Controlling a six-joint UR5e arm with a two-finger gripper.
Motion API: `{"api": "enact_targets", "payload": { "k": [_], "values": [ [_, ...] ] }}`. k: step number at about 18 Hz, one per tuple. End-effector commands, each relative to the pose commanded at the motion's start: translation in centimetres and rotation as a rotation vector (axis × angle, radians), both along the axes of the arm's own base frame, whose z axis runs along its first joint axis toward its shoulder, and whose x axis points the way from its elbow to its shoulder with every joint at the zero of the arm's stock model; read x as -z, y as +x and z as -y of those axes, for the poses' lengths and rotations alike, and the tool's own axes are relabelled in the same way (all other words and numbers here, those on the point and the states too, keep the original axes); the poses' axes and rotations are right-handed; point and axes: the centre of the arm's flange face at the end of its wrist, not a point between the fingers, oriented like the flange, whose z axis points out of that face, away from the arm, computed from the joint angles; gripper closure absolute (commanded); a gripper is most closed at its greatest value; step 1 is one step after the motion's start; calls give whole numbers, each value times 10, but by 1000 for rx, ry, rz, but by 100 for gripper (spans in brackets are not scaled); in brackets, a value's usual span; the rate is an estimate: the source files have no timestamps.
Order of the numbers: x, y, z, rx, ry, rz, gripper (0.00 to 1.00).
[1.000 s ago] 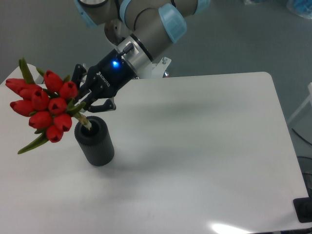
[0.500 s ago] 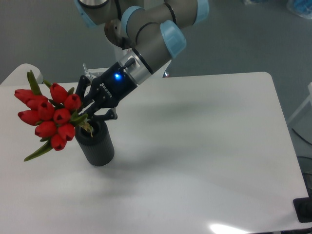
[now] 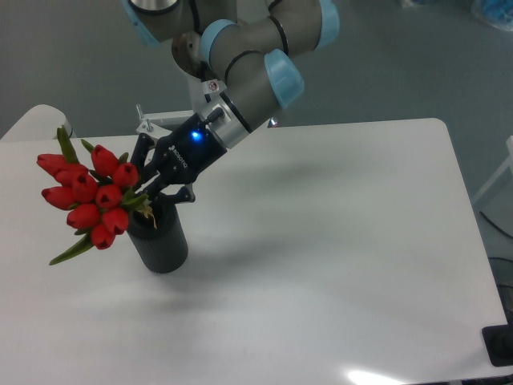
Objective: Insert the flowers into the vase
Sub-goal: 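Lower the tulip stems into the vase opening, adjusting the bunch upright, then open the gripper to release the tulips and pull it away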
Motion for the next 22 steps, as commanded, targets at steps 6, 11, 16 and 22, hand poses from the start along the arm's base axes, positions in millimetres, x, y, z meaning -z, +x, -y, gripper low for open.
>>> {"api": "enact_targets", "payload": {
  "k": [6,11,16,22],
  "values": [
    [14,3,2,10,-6,3,78],
    [24,1,2,9,-17,15,78],
    [29,-5,0,6,-20,19,76],
    [32,-11,2,-8,-28,27,57]
  ]
}}
